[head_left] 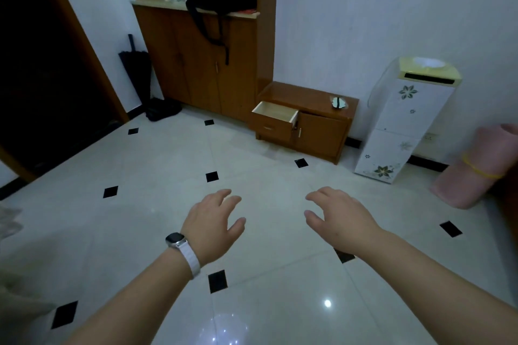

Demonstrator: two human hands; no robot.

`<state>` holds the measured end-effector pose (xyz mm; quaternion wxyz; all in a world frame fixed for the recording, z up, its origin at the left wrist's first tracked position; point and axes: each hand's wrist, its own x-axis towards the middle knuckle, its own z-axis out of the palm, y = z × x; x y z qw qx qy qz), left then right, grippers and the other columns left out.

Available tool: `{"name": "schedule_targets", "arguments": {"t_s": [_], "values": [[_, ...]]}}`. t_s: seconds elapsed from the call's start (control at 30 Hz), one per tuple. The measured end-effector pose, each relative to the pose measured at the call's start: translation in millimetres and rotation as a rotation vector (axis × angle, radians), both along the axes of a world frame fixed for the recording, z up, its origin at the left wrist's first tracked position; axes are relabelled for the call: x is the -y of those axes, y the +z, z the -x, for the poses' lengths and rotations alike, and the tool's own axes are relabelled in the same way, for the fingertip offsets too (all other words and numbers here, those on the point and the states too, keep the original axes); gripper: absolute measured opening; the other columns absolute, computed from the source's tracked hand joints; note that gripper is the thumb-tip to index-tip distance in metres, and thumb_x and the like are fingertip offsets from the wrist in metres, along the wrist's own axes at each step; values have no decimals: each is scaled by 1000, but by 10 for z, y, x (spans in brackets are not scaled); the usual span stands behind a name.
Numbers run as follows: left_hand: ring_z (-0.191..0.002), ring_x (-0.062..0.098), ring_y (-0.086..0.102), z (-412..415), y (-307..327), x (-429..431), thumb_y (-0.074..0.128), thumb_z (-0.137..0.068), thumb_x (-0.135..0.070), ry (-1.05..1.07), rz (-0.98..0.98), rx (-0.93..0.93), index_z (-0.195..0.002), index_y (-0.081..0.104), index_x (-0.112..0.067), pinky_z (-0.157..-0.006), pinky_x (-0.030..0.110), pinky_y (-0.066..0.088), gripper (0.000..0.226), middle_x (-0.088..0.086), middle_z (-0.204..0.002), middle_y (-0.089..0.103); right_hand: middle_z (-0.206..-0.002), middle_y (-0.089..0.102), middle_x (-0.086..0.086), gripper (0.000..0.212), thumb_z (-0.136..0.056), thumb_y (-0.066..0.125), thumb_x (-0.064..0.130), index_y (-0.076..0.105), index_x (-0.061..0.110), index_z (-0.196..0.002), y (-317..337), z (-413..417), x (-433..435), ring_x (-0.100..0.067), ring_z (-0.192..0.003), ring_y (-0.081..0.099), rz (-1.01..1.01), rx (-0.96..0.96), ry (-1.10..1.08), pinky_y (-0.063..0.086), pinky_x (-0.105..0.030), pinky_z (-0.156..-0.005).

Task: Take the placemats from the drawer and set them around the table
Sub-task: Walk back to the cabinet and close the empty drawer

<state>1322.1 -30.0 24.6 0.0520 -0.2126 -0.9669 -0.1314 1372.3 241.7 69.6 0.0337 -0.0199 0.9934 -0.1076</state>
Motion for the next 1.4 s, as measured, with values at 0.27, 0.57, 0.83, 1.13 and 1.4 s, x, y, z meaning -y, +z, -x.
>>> {"name": "schedule_targets", "arguments": {"t_s": [0.27,0.57,0.83,1.13,1.4], "values": [[-119,28,55,1016,-95,82,40,-84,-55,42,11,24,-127,59,-22,-92,43,48,57,6,-135,56,-139,48,8,46,-98,39,48,47,29,-139,-39,1196,78,-16,-125,44,18,-1,37,38,-33,-101],[-112,29,61,2552,-149,-400,42,-83,-53,61,99,10,-124,62,-16,-88,41,51,59,8,-129,61,-138,49,4,48,-97,39,49,46,27,-139,-521,2880,-515,-19,-124,46,62,68,67,41,-36,-99],[-110,27,62,3904,37,-1187,42,-82,-53,68,113,-8,-121,63,-17,-86,40,52,57,8,-126,63,-132,55,1,46,-97,41,46,51,24,-136,-434,4325,-1244,-21,-120,49,112,32,91,43,-36,-97],[-115,28,59,4940,-36,-1408,40,-82,-54,74,112,27,-125,61,-17,-90,42,51,60,9,-131,60,-130,56,0,46,-95,42,44,53,23,-134,-390,5441,-1508,-21,-117,51,104,5,89,48,-41,-92],[-114,29,59,6179,-376,-1224,43,-83,-52,29,58,73,-126,60,-16,-88,44,52,58,9,-128,61,-124,57,0,42,-94,42,43,55,21,-128,-622,6542,-1339,-21,-111,53,31,43,70,49,-39,-89]]}}
